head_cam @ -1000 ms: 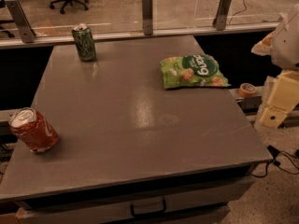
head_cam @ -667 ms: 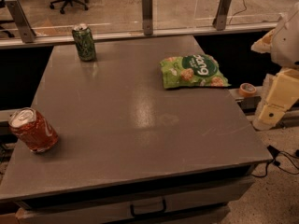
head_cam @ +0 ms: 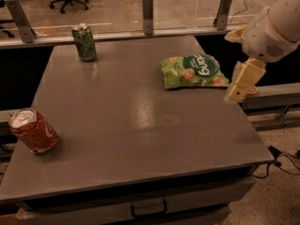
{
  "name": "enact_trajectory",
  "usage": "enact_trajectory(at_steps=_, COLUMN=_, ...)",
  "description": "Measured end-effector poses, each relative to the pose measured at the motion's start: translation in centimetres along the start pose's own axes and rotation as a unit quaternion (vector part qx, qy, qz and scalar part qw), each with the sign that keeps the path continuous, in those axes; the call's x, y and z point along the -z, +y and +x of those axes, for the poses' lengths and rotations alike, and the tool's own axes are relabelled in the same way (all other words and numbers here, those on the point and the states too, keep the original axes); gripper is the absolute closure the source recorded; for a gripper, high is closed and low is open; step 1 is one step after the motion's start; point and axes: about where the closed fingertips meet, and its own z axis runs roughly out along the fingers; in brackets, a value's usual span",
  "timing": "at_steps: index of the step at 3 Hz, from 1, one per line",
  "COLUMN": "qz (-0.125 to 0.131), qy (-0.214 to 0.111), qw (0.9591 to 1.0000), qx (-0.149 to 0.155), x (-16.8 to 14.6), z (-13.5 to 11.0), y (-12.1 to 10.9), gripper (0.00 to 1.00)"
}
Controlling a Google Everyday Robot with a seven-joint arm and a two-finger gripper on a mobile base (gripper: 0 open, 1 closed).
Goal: Move green rice chip bag near green can
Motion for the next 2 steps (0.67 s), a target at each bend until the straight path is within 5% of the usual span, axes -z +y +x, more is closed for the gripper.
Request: enact_trajectory(at_steps=2, qz=-0.002, qy=-0.083, qw=0.9959, qx=0.034, x=-10.6, z=-2.7, y=-7.2, gripper=0.00)
